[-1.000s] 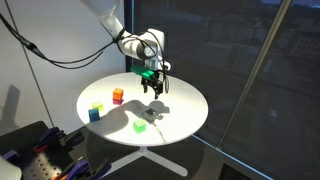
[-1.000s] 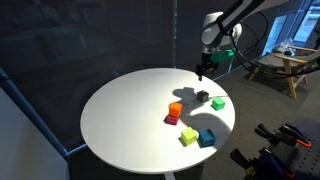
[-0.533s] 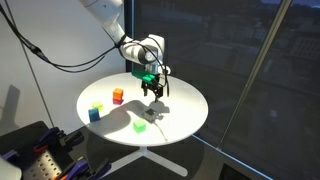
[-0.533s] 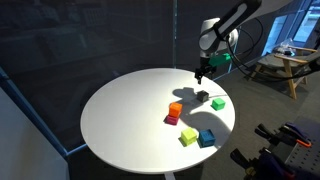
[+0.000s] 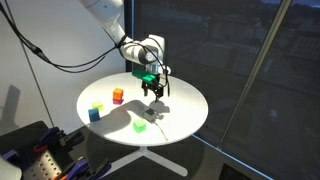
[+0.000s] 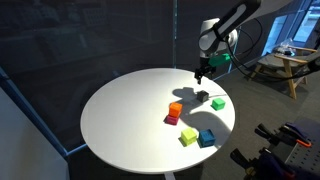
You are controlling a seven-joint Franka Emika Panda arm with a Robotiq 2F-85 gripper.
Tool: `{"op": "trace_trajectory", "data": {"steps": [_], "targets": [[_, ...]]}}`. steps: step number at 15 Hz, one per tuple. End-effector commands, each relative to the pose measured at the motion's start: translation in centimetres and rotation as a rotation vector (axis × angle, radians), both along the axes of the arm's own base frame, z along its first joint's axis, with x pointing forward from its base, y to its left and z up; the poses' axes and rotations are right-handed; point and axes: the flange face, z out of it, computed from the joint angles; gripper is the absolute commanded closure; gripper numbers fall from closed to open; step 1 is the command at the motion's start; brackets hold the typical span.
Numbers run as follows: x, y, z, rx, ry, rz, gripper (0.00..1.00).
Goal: Put the grey block on the stack of blocks
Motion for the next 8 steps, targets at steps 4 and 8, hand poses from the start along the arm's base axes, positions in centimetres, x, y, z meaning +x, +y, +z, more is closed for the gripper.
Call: {"op": "trace_trajectory", "data": {"steps": [4,8], "targets": [[-0.16,-0.01,-0.31,-0.001,0.000,-0.005,0.00],[-0.37,-0.11,-0.88,-0.008,-0.014,-0.007,0.00]]}}
